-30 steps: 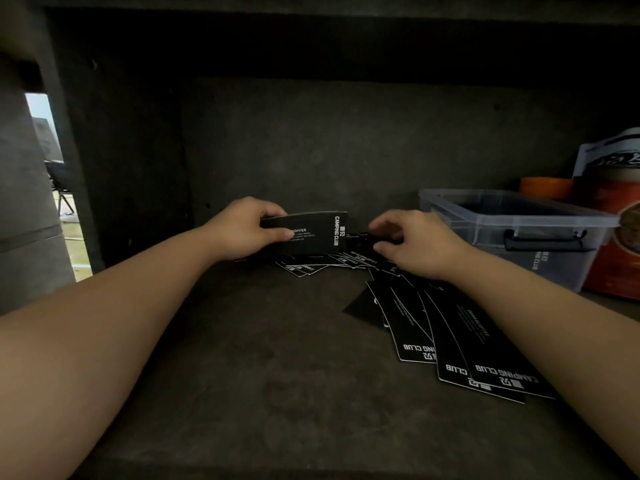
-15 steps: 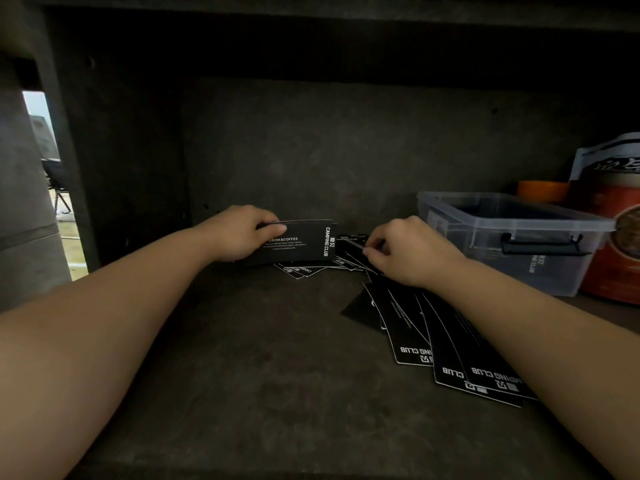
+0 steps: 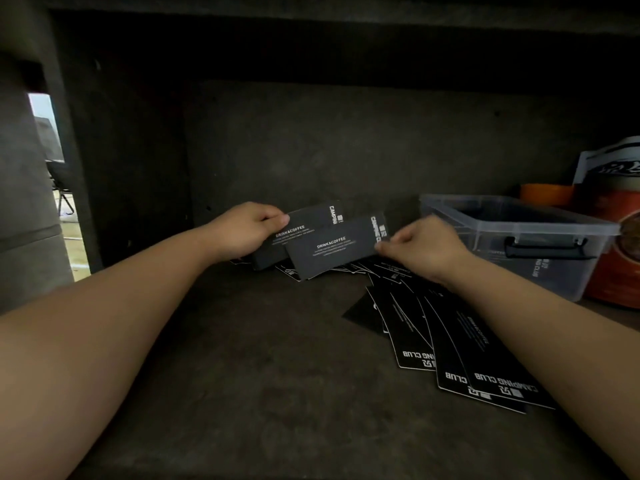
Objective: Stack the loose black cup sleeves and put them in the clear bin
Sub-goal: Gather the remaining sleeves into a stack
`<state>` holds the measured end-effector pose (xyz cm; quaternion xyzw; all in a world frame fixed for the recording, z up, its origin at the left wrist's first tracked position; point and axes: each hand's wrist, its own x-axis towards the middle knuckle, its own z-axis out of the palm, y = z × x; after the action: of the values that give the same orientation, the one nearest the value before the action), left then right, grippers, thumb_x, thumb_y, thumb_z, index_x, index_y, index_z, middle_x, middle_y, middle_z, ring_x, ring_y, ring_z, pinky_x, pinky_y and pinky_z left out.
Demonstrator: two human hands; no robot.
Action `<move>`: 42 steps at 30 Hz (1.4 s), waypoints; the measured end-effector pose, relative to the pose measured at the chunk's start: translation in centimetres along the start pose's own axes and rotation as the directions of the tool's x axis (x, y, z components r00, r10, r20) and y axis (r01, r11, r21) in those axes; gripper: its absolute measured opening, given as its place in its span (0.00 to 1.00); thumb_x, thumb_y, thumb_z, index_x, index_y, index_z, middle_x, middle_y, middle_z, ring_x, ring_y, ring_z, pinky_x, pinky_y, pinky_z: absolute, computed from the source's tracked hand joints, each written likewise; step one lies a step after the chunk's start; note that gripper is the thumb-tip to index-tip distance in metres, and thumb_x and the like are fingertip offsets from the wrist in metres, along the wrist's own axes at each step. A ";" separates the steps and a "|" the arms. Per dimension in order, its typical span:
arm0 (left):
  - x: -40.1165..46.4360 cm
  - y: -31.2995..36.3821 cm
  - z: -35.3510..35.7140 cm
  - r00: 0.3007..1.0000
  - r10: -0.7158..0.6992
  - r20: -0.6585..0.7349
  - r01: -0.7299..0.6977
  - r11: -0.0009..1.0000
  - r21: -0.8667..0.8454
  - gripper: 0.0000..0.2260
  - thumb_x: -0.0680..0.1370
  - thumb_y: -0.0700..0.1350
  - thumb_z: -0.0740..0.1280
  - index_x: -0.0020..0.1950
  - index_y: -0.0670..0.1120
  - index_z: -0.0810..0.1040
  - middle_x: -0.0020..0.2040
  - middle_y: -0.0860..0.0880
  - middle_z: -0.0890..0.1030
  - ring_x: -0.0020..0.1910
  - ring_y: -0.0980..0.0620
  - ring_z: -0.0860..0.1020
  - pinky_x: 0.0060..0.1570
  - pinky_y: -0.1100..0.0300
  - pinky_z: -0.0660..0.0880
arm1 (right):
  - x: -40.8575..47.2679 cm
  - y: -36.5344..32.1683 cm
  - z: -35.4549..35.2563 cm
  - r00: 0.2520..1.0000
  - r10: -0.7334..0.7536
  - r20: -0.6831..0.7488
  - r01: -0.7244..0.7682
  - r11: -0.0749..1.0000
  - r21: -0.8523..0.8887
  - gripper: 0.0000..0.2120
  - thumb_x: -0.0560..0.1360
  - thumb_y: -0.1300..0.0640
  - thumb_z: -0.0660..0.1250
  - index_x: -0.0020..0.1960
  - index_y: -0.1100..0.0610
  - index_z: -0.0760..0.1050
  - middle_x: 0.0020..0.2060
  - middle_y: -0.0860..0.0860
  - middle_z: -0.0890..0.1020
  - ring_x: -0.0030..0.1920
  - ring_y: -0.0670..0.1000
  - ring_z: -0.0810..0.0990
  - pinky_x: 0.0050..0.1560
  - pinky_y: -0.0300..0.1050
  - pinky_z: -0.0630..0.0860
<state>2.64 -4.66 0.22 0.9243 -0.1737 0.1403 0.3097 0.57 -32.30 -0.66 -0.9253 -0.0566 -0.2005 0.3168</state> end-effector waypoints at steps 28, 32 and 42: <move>-0.1 -0.5 -0.3 0.993 -0.095 -0.067 0.111 0.946 0.305 0.11 0.79 0.48 0.68 0.61 0.52 0.78 0.51 0.52 0.78 0.50 0.53 0.74 0.50 0.60 0.69 | -0.8 -0.9 0.4 0.974 -0.100 0.204 0.158 0.944 -0.290 0.24 0.73 0.52 0.71 0.68 0.52 0.71 0.54 0.51 0.82 0.55 0.49 0.79 0.55 0.40 0.74; 0.0 -0.7 -0.3 0.994 -0.094 -0.059 0.108 0.946 0.305 0.11 0.79 0.48 0.68 0.61 0.52 0.78 0.53 0.50 0.80 0.51 0.53 0.76 0.51 0.59 0.70 | -1.0 -1.2 0.1 0.971 -0.157 0.180 0.201 0.944 -0.262 0.21 0.74 0.58 0.67 0.66 0.51 0.71 0.48 0.51 0.83 0.51 0.50 0.80 0.54 0.43 0.76; 0.1 -0.8 0.0 0.981 -0.085 -0.173 0.122 0.969 0.217 0.09 0.79 0.47 0.67 0.58 0.51 0.79 0.51 0.50 0.79 0.50 0.52 0.75 0.50 0.60 0.69 | -0.8 -2.2 -0.4 0.845 -0.346 -0.408 0.337 0.937 -0.097 0.14 0.78 0.63 0.61 0.58 0.53 0.81 0.49 0.52 0.85 0.50 0.52 0.83 0.50 0.36 0.74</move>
<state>3.09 -4.05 -0.16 0.9468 -0.0823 0.2176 0.2225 -0.77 -30.74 0.55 -0.8390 -0.1489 -0.4478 0.2709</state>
